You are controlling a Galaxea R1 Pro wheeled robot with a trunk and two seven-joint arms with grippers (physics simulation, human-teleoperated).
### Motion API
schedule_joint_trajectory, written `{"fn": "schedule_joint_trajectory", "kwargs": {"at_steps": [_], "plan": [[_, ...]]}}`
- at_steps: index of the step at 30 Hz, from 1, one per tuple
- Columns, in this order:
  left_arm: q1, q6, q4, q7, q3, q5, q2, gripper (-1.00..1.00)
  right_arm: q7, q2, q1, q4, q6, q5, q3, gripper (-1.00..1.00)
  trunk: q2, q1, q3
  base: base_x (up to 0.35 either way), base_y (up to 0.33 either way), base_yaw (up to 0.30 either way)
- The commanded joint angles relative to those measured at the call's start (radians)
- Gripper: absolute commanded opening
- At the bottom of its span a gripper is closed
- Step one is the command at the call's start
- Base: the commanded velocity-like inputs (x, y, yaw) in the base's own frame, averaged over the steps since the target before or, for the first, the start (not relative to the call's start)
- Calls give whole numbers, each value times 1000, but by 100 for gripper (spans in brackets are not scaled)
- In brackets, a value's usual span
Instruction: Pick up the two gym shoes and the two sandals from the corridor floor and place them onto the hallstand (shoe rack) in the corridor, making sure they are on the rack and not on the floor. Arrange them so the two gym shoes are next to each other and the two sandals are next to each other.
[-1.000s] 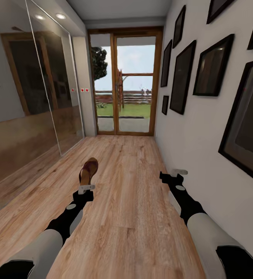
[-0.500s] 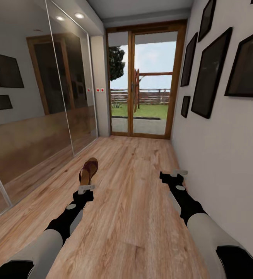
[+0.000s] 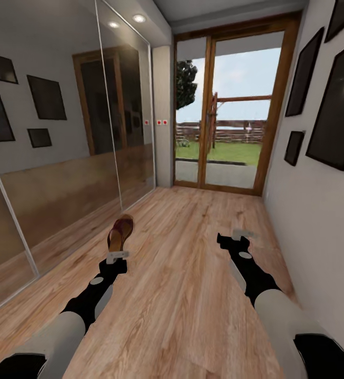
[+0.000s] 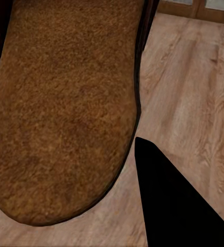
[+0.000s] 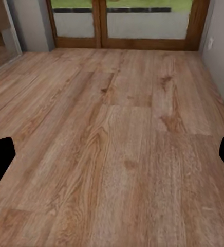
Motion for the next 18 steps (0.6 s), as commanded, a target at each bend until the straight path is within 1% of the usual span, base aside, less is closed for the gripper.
{"fn": "schedule_joint_trajectory", "kwargs": {"at_steps": [1, 6, 9, 12, 18], "plan": [[-1, -3, 1, 3, -3, 4, 0, -100, -2, 0, 0, -1, 0, -5, -1, 100, 0, 0, -1, 349, 0, 290], [-1, -3, 2, 3, -3, 4, 0, -100, -2, 0, 0, 0, 0, -5, -1, 100, 0, 0, -1, 349, 0, 280], [-1, -3, 2, 3, -3, 4, 0, -100, -2, 0, 0, 0, 0, -5, -1, 100, 0, 0, -1, 349, 0, 212], [-1, -3, 2, 3, -3, 4, 0, -100, -1, 0, 0, 0, 0, -5, -1, 100, 0, 0, -1, 349, -23, 74], [-1, -3, 2, 3, -3, 4, 0, -100, -2, -1, 0, 1, 1, -5, -2, 100, 0, 0, -1, 349, -70, 15]]}}
